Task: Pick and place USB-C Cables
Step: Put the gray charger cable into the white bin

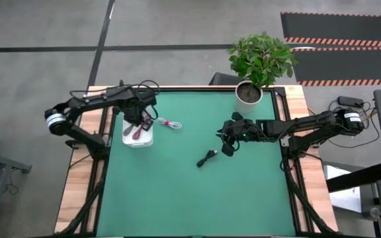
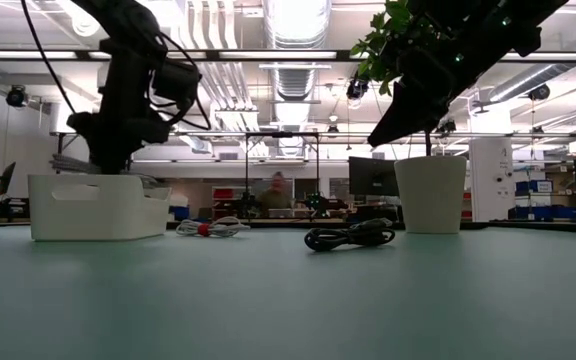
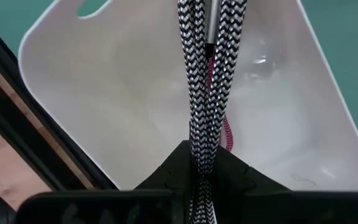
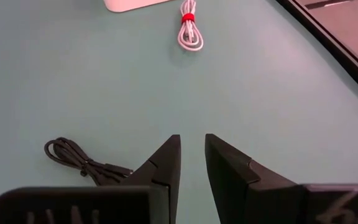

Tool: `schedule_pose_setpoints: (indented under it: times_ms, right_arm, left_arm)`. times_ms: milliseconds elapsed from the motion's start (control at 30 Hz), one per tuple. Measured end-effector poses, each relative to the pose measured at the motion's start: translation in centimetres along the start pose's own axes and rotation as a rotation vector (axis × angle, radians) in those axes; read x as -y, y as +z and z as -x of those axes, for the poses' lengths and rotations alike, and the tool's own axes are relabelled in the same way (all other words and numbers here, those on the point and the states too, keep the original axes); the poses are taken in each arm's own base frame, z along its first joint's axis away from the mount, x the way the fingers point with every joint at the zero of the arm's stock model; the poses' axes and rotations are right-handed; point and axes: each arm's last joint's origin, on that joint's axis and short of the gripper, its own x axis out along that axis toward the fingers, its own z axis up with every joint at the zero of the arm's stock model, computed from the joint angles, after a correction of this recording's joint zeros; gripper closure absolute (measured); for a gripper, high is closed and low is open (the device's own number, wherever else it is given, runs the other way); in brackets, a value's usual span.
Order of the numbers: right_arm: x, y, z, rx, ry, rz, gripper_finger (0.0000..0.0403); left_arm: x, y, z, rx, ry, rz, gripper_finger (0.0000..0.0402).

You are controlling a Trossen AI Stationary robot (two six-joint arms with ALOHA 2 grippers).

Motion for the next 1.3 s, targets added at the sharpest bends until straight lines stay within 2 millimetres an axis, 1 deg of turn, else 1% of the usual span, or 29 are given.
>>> schedule_pose_setpoints:
  times_ms: [200,400,1133,1300]
  right_arm:
    - [0.00,-0.01,0.00,0.000,0.000,0.001,0.0337]
    - [0.00,-0.01,0.00,0.000,0.000,0.006,0.0337]
    - [0.01,-0.01,-0.01,0.001,-0.001,0.032,0.0337]
    - [0.01,0.02,-0.01,0.004,-0.001,0.048,0.0337]
  left_arm:
    - [0.10,-0.19,-0.12,0.002,0.000,0.000,0.0380]
    - [0.32,0.20,-0.14,0.041,-0.020,0.007,0.0380]
    - [0.43,0.40,-0.19,0.062,-0.029,0.058,0.0380]
    - [0.37,0.16,-0.82,0.049,-0.021,0.059,0.0380]
